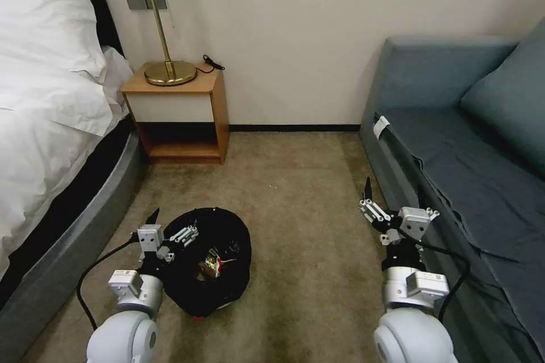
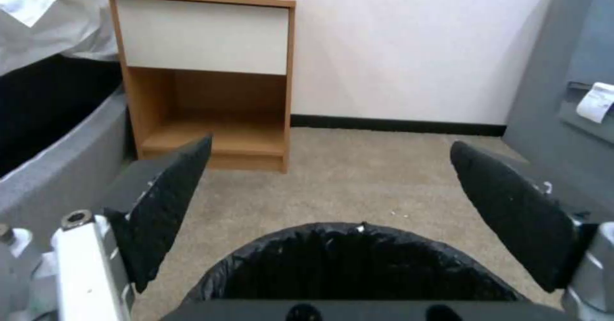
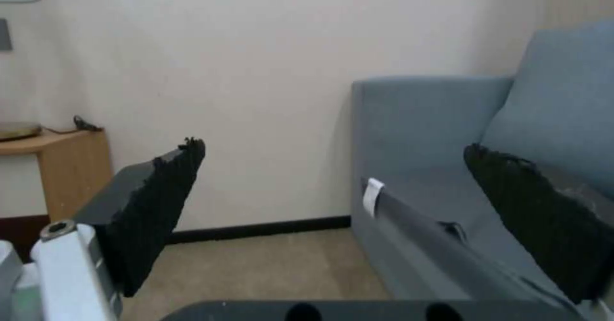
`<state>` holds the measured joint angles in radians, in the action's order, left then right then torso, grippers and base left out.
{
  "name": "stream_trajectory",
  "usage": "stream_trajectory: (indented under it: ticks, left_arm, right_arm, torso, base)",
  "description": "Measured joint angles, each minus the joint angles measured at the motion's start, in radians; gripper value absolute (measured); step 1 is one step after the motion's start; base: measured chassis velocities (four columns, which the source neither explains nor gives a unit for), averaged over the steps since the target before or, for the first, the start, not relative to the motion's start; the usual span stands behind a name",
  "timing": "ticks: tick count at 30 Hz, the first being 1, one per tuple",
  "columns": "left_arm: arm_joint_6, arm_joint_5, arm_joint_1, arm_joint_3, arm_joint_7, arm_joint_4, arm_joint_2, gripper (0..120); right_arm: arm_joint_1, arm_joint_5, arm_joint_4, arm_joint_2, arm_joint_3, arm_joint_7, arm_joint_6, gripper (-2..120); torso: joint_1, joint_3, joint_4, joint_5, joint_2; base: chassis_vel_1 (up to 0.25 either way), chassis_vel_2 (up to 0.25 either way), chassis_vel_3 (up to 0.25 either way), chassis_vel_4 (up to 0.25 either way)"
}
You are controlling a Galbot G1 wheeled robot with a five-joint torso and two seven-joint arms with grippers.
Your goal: Pick up the trash bin, then pick up the garbage on the floor and place it into the trash bin.
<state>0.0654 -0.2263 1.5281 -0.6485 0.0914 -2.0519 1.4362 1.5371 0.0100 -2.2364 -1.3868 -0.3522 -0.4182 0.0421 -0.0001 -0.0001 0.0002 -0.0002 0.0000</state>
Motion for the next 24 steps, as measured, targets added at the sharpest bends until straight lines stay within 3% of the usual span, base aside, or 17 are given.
stream_trajectory:
  ticks: [4, 16, 24]
  left_arm:
    - [-0.001, 0.0, 0.017, 0.01, 0.003, -0.012, -0.007, 100]
    - [-0.087, 0.004, 0.039, 0.011, 0.042, 0.015, -0.011, 100]
    - [-0.09, 0.004, 0.04, 0.011, 0.042, 0.015, -0.01, 100]
  right_arm:
    - [0.001, 0.063, 0.016, -0.064, 0.018, 0.008, 0.005, 100]
    - [0.023, 0.046, 0.054, -0.064, 0.036, 0.043, 0.026, 100]
    - [0.026, 0.046, 0.056, -0.064, 0.039, 0.044, 0.026, 100]
  torso:
    - [0.0, 0.0, -0.0001, 0.0002, 0.0]
    - [0.0, 0.0, -0.0001, 0.0002, 0.0]
    - [0.0, 0.0, -0.0002, 0.0002, 0.0]
  base:
    - [0.0, 0.0, 0.0, 0.0]
    - [0.0, 0.0, 0.0, 0.0]
    - [0.0, 0.0, 0.0, 0.0]
